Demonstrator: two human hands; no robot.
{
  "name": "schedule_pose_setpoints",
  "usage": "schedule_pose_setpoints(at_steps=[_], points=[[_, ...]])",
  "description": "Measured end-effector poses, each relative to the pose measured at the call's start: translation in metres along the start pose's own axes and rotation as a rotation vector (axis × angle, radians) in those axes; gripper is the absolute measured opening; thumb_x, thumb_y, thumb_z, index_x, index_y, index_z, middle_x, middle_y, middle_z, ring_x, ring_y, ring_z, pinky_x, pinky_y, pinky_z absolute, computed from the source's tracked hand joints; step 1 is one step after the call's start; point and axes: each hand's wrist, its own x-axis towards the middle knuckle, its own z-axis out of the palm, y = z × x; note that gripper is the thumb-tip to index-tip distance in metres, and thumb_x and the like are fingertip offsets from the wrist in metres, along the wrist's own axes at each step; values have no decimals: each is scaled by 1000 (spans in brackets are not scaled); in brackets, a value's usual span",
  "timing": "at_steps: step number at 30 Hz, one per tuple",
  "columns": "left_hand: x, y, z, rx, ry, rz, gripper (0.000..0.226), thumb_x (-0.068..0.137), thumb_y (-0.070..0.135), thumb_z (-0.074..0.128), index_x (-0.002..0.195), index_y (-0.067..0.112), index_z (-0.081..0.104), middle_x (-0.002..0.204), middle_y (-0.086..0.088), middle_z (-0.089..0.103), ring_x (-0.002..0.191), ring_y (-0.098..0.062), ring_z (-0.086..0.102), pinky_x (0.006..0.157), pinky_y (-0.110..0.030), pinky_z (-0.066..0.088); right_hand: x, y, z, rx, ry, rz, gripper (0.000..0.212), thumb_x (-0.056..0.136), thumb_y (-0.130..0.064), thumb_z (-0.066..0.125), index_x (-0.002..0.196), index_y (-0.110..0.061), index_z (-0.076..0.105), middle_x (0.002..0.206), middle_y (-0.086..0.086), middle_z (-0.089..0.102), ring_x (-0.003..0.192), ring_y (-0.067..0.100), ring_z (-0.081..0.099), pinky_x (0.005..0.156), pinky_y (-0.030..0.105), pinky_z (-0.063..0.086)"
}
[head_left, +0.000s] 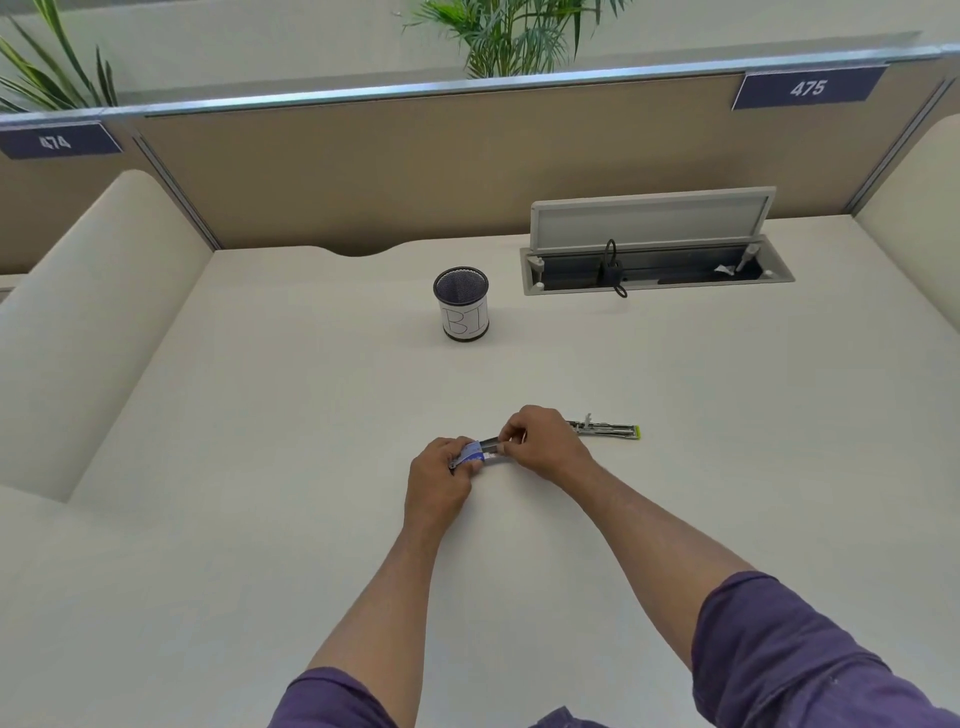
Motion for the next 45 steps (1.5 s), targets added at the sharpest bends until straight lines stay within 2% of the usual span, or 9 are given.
schedule_pose_setpoints(at_steps=[5, 12, 20, 26, 30, 35, 40, 42, 45], points=[[1, 1, -1, -9, -6, -16, 23, 87, 10, 72, 101, 27, 77, 96, 14, 68, 89, 8, 61, 74, -4, 43, 3, -6, 1, -109, -36, -107, 9, 87, -15, 72, 93, -16, 79, 99, 2, 66, 90, 19, 63, 80, 34, 53], [2, 1, -2, -8, -11, -26, 22, 87, 10, 71, 105, 23, 77, 97, 12, 68, 89, 8, 61, 74, -5, 44, 2, -5, 0, -139, -51, -192, 9, 90, -15, 70, 96, -16, 77, 101, 1, 64, 84, 18, 61, 76, 33, 51], [1, 2, -2, 10, -8, -28, 23, 88, 9, 71, 109, 17, 77, 102, 6, 70, 89, 4, 62, 73, -5, 43, 4, -4, 2, -130, -89, -198, 18, 95, -19, 62, 102, -14, 77, 102, -1, 63, 87, 17, 62, 78, 32, 52], [0, 2, -3, -8, -18, -21, 22, 88, 11, 72, 106, 22, 77, 100, 9, 70, 91, 6, 61, 74, -6, 45, 5, -4, 0, -50, -125, -156, 9, 85, -23, 73, 91, -17, 74, 94, -2, 65, 80, 15, 62, 77, 33, 55], [1, 2, -3, -1, -19, -22, 23, 88, 11, 71, 107, 22, 77, 101, 12, 69, 93, 8, 61, 75, -4, 43, 8, -7, 0, -110, -157, -166, 8, 93, -23, 69, 95, -16, 71, 96, -4, 61, 85, 16, 60, 80, 36, 54], [1, 0, -3, -11, -19, -37, 24, 88, 12, 72, 108, 22, 77, 101, 11, 69, 91, 8, 61, 75, -5, 44, 9, -5, -7, -92, -153, -198, 9, 95, -22, 67, 96, -13, 69, 97, -1, 63, 83, 14, 57, 75, 29, 48], [2, 0, -3, -10, -14, -29, 24, 88, 11, 72, 109, 20, 77, 100, 8, 70, 89, 8, 61, 73, -4, 42, 5, -2, -13, -54, -154, -227, 8, 92, -20, 71, 95, -12, 71, 92, 0, 72, 82, 16, 65, 73, 27, 53], [2, 0, -2, -9, -15, -29, 24, 88, 10, 72, 109, 19, 77, 100, 6, 70, 88, 7, 61, 73, -4, 42, 5, -1, -12, -26, -146, -235, 3, 90, -15, 71, 93, -14, 71, 89, -1, 73, 80, 16, 67, 71, 24, 53], [2, 0, -2, -1, -13, -27, 25, 87, 9, 73, 110, 18, 77, 101, 5, 71, 89, 7, 61, 74, -4, 42, 4, -2, -11, 2, -129, -229, 9, 86, -11, 71, 91, -18, 70, 86, -5, 72, 76, 12, 65, 67, 16, 48]])
